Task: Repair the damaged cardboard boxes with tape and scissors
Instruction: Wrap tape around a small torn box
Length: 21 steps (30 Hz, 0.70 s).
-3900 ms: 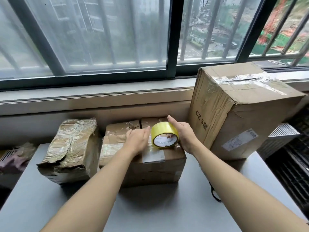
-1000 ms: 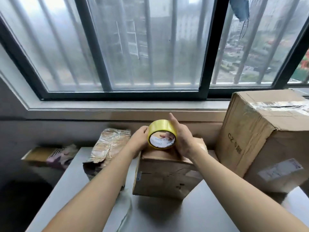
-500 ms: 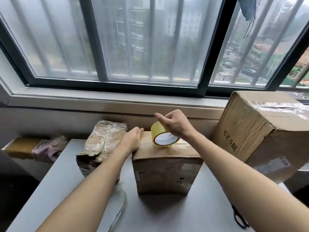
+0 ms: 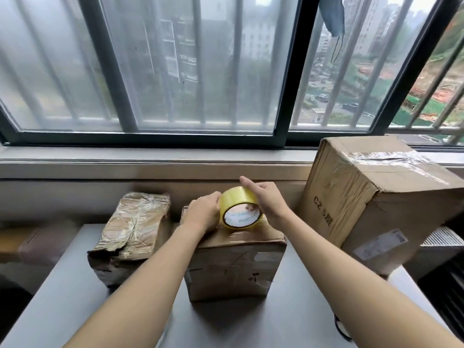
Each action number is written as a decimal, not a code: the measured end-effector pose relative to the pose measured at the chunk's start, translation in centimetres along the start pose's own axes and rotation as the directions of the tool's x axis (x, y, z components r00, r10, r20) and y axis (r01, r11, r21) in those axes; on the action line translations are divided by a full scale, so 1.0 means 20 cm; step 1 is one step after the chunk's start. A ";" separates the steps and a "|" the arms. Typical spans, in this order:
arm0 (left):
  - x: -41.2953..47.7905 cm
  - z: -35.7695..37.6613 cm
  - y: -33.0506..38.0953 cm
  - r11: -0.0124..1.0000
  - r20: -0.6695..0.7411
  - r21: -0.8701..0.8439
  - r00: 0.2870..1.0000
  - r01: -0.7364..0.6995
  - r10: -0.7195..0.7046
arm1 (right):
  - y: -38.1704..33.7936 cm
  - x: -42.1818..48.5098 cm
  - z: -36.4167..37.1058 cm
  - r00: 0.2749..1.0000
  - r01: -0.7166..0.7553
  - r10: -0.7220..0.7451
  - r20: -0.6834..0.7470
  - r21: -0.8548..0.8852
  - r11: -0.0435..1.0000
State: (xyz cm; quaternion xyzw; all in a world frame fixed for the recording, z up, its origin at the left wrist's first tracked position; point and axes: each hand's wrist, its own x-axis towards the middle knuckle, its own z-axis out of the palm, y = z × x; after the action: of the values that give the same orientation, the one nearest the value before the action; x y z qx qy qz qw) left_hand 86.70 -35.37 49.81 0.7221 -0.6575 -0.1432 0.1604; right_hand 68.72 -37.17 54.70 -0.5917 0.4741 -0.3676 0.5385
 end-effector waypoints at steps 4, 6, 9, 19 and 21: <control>-0.01 0.02 -0.06 0.981 0.039 0.190 0.999 0.028 -0.036 | 0.06 0.00 0.07 0.996 -0.091 0.093 -0.009 0.128 0.988; -0.01 0.02 -0.07 0.985 -0.001 0.163 0.998 0.055 -0.055 | -0.01 0.01 0.05 1.000 0.019 -0.019 -0.004 0.004 1.000; -0.02 0.02 -0.06 0.991 -0.073 0.125 0.997 0.048 -0.039 | -0.17 0.01 -0.15 0.982 0.185 -0.187 0.041 -0.443 0.877; 0.01 0.00 0.14 0.985 0.026 0.164 0.998 0.057 -0.062 | 0.03 -0.01 -0.42 0.971 0.134 -0.152 -0.182 -0.107 0.985; 0.04 0.02 0.29 0.996 0.081 0.089 0.996 0.018 -0.025 | 0.09 -0.02 -0.43 0.970 0.050 -0.015 -0.244 0.138 0.989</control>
State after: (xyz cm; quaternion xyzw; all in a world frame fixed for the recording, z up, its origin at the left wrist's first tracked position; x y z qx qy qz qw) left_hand 81.42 -36.63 51.78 0.7290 -0.6614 -0.1452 0.0999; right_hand 60.07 -39.19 54.26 -0.5099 0.4990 -0.4790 0.5114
